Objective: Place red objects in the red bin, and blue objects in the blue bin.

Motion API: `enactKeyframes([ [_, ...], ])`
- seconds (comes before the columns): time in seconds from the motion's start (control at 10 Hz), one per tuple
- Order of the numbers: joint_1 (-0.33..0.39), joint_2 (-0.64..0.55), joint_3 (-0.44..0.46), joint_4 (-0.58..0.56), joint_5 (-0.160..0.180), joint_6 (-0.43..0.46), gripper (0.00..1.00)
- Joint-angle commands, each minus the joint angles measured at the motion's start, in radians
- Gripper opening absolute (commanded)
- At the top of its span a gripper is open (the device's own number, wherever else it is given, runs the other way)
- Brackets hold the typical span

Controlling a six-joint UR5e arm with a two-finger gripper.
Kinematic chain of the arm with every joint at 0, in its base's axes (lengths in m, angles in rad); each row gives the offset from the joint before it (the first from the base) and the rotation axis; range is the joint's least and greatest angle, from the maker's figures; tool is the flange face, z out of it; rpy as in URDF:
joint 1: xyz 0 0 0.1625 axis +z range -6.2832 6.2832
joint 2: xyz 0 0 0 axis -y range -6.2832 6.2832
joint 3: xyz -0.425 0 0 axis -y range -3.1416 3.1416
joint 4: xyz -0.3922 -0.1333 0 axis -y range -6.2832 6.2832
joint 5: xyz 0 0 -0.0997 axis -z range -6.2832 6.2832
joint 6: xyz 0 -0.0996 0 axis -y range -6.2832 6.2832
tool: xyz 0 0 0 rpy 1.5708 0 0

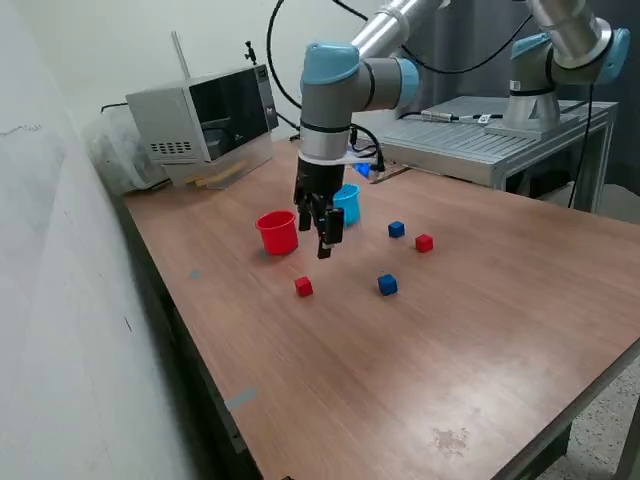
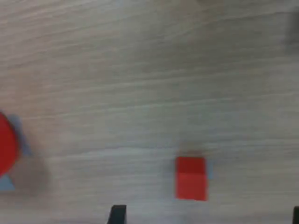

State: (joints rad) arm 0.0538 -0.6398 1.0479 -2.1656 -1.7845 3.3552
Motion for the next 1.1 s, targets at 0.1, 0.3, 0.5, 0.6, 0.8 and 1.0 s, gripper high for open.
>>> enactKeyframes([
  [0.1, -0.013, -0.001, 0.033, -0.007, 0.003, 0.003, 1.00],
  [0.3, 0.053, -0.006, 0.046, -0.002, 0.008, 0.004, 1.00],
  [0.5, 0.089, -0.008, 0.044, -0.011, 0.040, 0.004, 1.00],
  [0.6, 0.089, -0.006, 0.038, -0.011, 0.062, 0.006, 1.00],
  [0.8, 0.090, 0.029, 0.024, -0.011, 0.062, 0.004, 1.00],
  [1.0, 0.078, 0.042, 0.011, -0.013, 0.060, 0.004, 1.00],
])
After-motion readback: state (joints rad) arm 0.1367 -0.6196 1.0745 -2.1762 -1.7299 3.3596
